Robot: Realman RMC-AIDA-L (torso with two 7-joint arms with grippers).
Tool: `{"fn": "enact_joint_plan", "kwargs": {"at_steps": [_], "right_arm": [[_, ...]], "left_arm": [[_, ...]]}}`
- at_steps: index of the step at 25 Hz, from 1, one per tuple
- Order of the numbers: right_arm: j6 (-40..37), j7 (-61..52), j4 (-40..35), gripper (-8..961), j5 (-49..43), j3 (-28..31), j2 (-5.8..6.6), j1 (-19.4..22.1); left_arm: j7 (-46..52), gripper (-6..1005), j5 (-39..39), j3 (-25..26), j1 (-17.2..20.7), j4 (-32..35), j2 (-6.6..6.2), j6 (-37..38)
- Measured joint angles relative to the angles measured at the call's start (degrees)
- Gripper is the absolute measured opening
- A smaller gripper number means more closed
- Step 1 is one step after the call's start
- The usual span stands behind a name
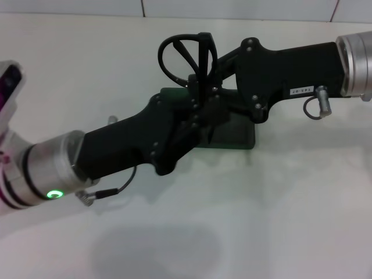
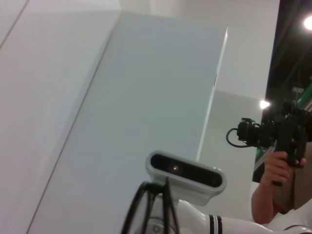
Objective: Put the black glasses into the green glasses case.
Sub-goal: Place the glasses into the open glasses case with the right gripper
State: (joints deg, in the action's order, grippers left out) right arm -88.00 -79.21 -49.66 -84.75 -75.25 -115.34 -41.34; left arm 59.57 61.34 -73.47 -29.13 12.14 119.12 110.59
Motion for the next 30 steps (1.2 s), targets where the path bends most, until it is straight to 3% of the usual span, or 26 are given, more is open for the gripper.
{"fn": "enact_joint_plan", "kwargs": {"at_steps": [6, 11, 17, 23, 27, 30], "right_arm": [[2.4, -3.8, -0.1, 86, -7.4, 0.0, 0.24, -3.1], [4.7, -13.9, -0.2, 87, -23.3, -2.1, -0.33, -11.9], [10.9, -28.0, 0.7, 87, -40.2, -16.9, -0.85, -24.6], [15.6, -37.1, 3.8, 87, -45.3, -32.6, -0.87, -33.9], [19.8, -41.0, 5.6, 87, -45.4, -40.8, -0.86, -36.1], [22.2, -41.9, 5.8, 87, -45.1, -43.3, -0.84, -36.1]], "left_arm": [[-0.5, 28, -1.2, 0.0, 3.1, 0.2, -1.90, 2.6], [-0.9, 28, -2.1, 0.0, 7.8, 2.4, -4.29, 4.9], [-1.6, 28, -2.0, 0.0, 14.2, 6.8, -4.94, 5.6], [-2.9, 29, -0.6, -0.4, 15.1, 6.3, -4.52, 5.6], [-4.3, 29, 0.3, -0.4, 15.5, 6.1, -4.16, 5.6], [-5.1, 29, 0.8, -0.4, 15.4, 5.6, -4.11, 5.7]]}}
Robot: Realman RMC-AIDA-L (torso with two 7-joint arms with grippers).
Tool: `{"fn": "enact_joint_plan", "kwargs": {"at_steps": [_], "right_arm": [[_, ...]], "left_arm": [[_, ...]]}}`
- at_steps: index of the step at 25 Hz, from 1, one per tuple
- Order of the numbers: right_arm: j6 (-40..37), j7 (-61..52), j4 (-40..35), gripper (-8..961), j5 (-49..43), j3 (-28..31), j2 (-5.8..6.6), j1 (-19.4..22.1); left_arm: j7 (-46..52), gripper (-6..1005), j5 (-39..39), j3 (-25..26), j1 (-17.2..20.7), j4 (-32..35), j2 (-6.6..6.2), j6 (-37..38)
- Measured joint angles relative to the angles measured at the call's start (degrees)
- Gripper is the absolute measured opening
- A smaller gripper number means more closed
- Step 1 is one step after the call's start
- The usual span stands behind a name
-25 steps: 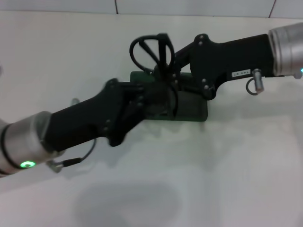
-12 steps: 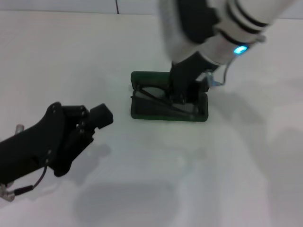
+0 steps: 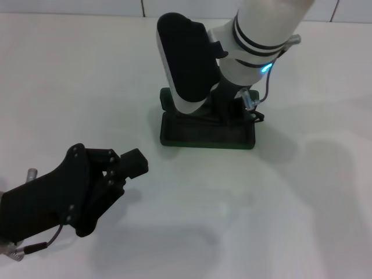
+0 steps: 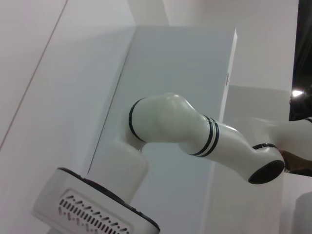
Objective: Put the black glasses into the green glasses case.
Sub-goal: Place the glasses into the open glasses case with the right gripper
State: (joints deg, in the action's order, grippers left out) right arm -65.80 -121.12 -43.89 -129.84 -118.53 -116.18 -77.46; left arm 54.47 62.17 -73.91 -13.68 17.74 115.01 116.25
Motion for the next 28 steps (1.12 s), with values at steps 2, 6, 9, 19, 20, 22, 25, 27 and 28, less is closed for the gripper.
{"fn": "enact_joint_plan", "kwargs": {"at_steps": [2, 6, 9, 19, 20, 22, 25, 27, 28], "right_arm": [[1.0, -0.1, 0.0, 86, 0.3, -0.5, 0.00, 0.1], [2.4, -0.2, -0.3, 86, 0.3, -2.3, -0.01, 0.2], [3.4, -0.3, -0.4, 86, 0.3, -3.8, -0.01, 0.2], [6.8, -0.7, -0.6, 86, 0.4, -7.8, -0.01, 0.2], [7.0, -0.7, -0.6, 88, 0.4, -7.9, -0.01, 0.2], [7.4, -0.7, -0.6, 93, 0.4, -8.0, -0.01, 0.3], [8.0, -0.8, -0.5, 99, 0.4, -8.0, -0.01, 0.4], [8.2, -0.8, -0.5, 103, 0.3, -8.0, -0.01, 0.7], [8.3, -0.8, -0.6, 106, 0.2, -8.0, -0.01, 0.8]], "left_arm": [[-0.4, 29, 0.1, 0.0, -0.5, -0.7, 0.01, 0.0], [-0.8, 29, 0.1, 0.0, -1.0, -1.1, 0.08, -0.1], [-0.9, 29, 0.1, 0.0, -1.0, -1.2, 0.22, -0.2], [-0.9, 30, 0.2, 0.2, -1.2, -1.7, 0.46, -0.2], [-0.9, 30, 0.2, 0.2, -1.2, -1.7, 0.53, -0.2], [-0.9, 30, 0.2, 0.2, -1.2, -1.7, 0.66, -0.2], [-0.9, 30, 0.1, 0.3, -1.2, -1.7, 0.76, -0.2], [-0.9, 30, 0.1, 0.3, -1.2, -1.7, 0.76, -0.2], [-0.9, 30, 0.1, 0.3, -1.2, -1.7, 0.76, -0.2]]}}
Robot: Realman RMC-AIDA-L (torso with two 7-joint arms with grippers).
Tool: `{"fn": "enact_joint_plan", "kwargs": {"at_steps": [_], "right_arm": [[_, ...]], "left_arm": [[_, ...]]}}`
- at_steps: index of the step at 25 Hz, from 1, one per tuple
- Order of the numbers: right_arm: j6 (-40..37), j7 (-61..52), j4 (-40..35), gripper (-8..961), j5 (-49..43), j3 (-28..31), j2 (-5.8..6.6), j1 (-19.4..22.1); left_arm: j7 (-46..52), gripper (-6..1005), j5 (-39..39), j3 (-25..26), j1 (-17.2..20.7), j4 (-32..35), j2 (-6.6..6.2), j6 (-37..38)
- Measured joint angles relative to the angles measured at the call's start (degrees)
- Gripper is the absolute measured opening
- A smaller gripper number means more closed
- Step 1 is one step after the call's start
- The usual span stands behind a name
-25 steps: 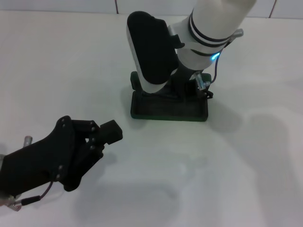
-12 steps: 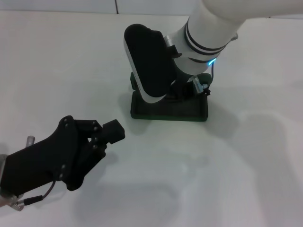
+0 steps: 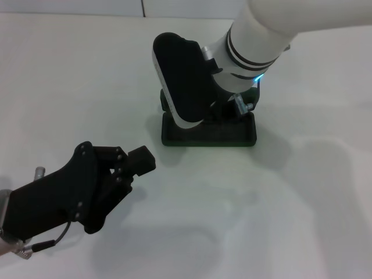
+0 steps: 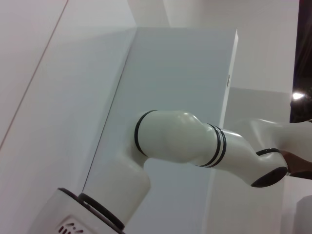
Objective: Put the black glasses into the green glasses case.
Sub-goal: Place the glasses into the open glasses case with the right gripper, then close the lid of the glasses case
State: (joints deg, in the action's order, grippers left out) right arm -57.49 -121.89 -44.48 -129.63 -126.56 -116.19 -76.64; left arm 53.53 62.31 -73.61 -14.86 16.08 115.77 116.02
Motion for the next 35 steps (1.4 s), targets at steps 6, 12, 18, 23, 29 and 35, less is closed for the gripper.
{"fn": "enact_joint_plan", "kwargs": {"at_steps": [6, 12, 18, 23, 29, 35], "right_arm": [[-0.8, 0.0, -0.3, 119, -0.2, -0.3, -0.01, 0.1], [-1.6, -0.3, -1.0, 123, -0.4, -0.9, 0.00, 0.1], [-2.7, -2.1, -5.0, 124, -0.8, -0.2, 0.00, 1.9], [-6.1, -3.3, -12.8, 123, -1.2, 7.5, 0.00, 9.0], [-12.1, -2.4, -26.5, 125, 0.1, 21.6, 0.01, 24.9], [-19.5, 15.1, -34.8, 129, 22.0, 39.3, 0.22, 48.0]], "left_arm": [[0.0, 31, 0.0, 0.0, 0.0, 0.0, 0.08, 0.0], [0.0, 31, 0.0, 0.0, 0.0, 0.0, 0.18, 0.1], [0.0, 31, 0.0, 0.1, 0.4, 0.0, 0.19, 0.2], [0.0, 31, -0.6, 0.1, 0.3, 0.0, -0.11, 0.1], [3.2, 32, -1.2, 4.0, -1.6, 0.1, -1.21, -1.1], [9.9, 56, -1.1, 7.2, -7.5, 1.4, -4.79, -7.5]]}}
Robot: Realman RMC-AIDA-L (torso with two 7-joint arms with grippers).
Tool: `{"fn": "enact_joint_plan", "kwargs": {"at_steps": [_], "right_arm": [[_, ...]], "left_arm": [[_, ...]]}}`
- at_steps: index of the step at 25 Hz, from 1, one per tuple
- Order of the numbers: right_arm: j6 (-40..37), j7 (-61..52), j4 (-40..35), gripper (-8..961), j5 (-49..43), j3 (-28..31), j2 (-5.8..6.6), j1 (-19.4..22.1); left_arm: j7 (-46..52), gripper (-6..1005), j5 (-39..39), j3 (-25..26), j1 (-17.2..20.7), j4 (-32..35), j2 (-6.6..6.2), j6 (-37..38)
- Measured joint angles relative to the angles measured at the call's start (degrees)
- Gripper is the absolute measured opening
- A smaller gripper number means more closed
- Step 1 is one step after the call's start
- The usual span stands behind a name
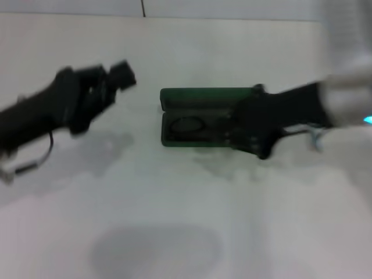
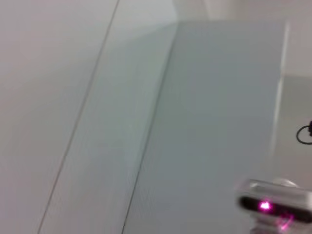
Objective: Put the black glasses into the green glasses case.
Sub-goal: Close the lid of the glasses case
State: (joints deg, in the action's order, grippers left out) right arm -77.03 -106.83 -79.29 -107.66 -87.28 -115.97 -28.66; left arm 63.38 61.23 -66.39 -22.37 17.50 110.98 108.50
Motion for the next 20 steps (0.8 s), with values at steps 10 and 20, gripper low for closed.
{"fn": "enact_joint_plan", "kwargs": {"at_steps": [10, 20], "right_arm": [[-14.0, 20.8, 14.5, 142, 21.8, 18.0, 0.23, 15.1], [-20.4, 31.7, 32.4, 155, 27.1, 29.3, 0.32, 15.8]], "left_arm": [[17.6, 160, 17.1, 0.5, -15.6, 9.5, -4.47, -20.9], [22.5, 163, 35.7, 0.3, -25.3, 9.1, 0.56, -38.2]]}}
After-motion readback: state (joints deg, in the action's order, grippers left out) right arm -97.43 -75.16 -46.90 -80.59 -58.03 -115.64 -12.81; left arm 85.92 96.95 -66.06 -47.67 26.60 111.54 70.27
